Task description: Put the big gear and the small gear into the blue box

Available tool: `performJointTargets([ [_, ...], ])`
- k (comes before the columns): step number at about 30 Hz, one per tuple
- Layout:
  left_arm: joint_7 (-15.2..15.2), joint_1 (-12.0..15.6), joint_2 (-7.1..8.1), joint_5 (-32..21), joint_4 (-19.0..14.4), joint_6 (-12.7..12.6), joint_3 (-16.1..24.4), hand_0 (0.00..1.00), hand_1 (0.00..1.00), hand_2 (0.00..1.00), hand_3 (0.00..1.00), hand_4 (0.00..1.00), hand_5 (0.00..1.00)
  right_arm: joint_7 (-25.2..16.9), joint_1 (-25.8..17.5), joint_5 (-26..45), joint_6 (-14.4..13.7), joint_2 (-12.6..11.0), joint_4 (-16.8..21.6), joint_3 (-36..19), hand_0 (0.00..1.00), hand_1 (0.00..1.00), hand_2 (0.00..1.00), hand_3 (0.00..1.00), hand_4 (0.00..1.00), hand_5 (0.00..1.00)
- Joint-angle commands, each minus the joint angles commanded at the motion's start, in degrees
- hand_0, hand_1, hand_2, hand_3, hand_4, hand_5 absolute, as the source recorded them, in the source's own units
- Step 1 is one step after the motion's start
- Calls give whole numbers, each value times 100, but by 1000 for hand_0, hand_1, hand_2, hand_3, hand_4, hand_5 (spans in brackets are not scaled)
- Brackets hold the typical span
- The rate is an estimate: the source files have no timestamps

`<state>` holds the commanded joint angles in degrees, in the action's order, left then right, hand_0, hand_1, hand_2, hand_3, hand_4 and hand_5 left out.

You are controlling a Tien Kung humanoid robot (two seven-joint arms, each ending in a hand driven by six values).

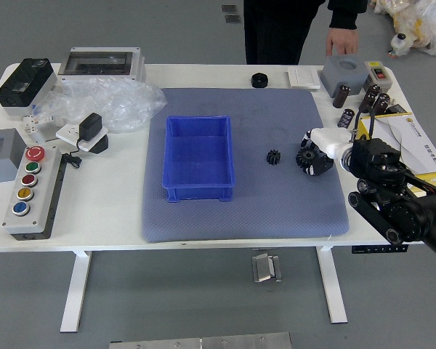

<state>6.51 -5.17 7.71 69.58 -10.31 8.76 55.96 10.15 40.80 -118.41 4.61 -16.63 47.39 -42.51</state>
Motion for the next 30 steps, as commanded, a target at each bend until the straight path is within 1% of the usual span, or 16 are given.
performJointTargets([
  [1, 0, 0, 0, -1, 0, 0, -2, 851, 820, 799, 822, 680, 300, -13, -2, -18, -39, 5, -14, 0, 620, 505, 543, 567, 756, 228],
  [6, 2, 5, 1, -2, 0, -1, -11, 851, 820, 799, 822, 680, 300, -83, -10, -75, -205, 25, -73, 3, 620, 505, 543, 567, 756, 228],
  [7, 2, 7, 1, -3, 0, -1, -13, 851, 820, 799, 823, 680, 300, -94, -11, -78, -228, 28, -82, 6, 592, 464, 486, 494, 666, 259],
  [12, 3, 14, 3, -7, 0, -2, -23, 851, 820, 799, 823, 680, 300, -129, -21, -72, -307, 40, -122, 32, 592, 464, 486, 494, 666, 259],
  [13, 3, 15, 3, -8, 0, -2, -25, 850, 820, 799, 822, 680, 300, -135, -23, -69, -323, 42, -130, 38, 583, 452, 455, 458, 630, 251],
  [18, 2, 14, 6, -12, 0, -3, -32, 850, 820, 799, 822, 680, 300, -172, -32, -68, -422, 49, -169, 60, 583, 452, 455, 458, 630, 251],
  [19, 2, 14, 7, -13, 0, -4, -33, 851, 820, 799, 823, 680, 301, -183, -33, -70, -451, 50, -175, 59, 593, 434, 425, 413, 639, 186],
  [24, 3, 18, 9, -22, 0, -6, -37, 851, 820, 799, 823, 680, 301, -225, -24, -65, -562, 38, -170, 30, 593, 434, 425, 413, 639, 186],
  [25, 2, 19, 10, -23, 0, -7, -37, 850, 820, 799, 823, 680, 301, -229, -22, -64, -573, 33, -162, 22, 591, 428, 416, 391, 640, 176],
  [30, 2, 23, 10, -27, 0, -8, -25, 850, 820, 799, 823, 680, 301, -224, -3, -70, -598, -10, -75, -27, 591, 428, 416, 391, 640, 176],
])
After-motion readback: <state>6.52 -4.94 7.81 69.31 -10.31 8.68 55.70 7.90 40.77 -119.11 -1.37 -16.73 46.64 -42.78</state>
